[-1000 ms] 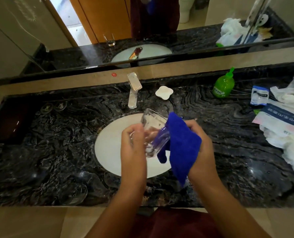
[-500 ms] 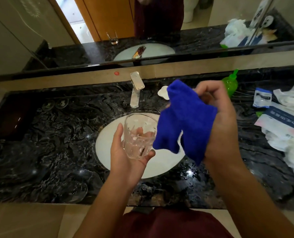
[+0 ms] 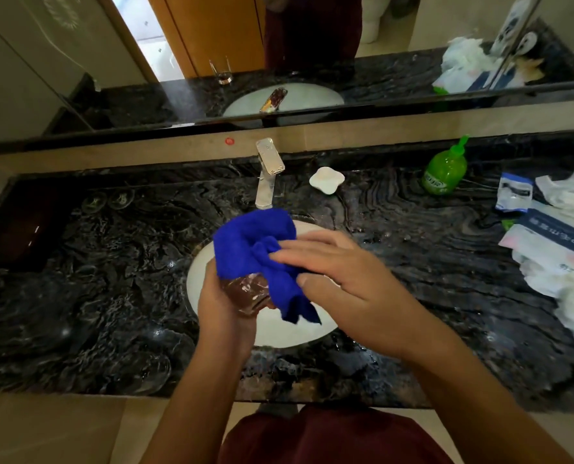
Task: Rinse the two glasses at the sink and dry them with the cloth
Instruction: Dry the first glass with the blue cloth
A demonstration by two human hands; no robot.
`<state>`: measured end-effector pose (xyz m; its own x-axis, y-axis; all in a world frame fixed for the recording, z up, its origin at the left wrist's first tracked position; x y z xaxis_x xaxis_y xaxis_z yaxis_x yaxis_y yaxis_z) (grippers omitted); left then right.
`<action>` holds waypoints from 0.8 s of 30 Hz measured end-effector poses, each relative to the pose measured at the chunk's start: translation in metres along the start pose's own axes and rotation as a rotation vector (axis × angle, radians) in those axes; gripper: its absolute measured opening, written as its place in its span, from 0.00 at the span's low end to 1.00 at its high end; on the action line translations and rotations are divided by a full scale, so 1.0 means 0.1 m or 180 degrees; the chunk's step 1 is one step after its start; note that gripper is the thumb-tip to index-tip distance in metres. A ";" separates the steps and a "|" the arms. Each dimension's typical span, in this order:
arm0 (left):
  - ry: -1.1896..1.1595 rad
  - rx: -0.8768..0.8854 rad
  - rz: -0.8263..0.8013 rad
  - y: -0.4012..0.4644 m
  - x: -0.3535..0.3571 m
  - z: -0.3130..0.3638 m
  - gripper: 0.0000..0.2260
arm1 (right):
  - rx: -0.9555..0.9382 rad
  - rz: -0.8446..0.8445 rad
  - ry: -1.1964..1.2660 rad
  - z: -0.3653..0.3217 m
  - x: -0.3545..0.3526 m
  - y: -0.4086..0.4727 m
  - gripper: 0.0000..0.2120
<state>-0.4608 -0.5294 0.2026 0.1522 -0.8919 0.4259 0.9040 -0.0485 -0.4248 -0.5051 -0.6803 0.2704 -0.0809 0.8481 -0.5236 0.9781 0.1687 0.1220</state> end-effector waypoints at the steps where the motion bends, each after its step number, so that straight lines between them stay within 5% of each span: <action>1: 0.0116 0.0088 -0.0012 0.02 -0.03 0.04 0.18 | -0.0019 -0.0105 -0.0012 -0.01 -0.01 -0.01 0.20; 9: 0.1866 0.0916 -0.0874 -0.08 0.19 0.21 0.15 | -0.0170 -0.0686 -0.0821 0.02 -0.01 0.04 0.06; 12: 0.1868 0.1033 -0.0982 -0.13 0.26 0.17 0.15 | -0.0277 -0.0663 -0.0996 0.02 0.03 0.01 0.07; 18: 0.0789 0.0595 -0.0396 -0.10 0.23 0.20 0.11 | 0.0205 0.0451 0.1702 0.17 -0.28 -0.25 0.18; 24: 0.0870 -0.0201 -0.0600 -0.14 0.33 0.11 0.16 | -0.0223 0.0478 -0.0345 0.17 -0.26 -0.29 0.18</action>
<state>-0.4638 -0.5535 0.2314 -0.1358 -0.9517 0.2755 0.8782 -0.2444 -0.4112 -0.5286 -0.7155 0.2664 0.0896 0.8079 -0.5824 0.9616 0.0822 0.2620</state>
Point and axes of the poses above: each hand's wrist, its own y-axis towards the middle knuckle, its own x-axis out of the palm, z = x × y, the point moved 7 cm from there along y, towards the middle knuckle
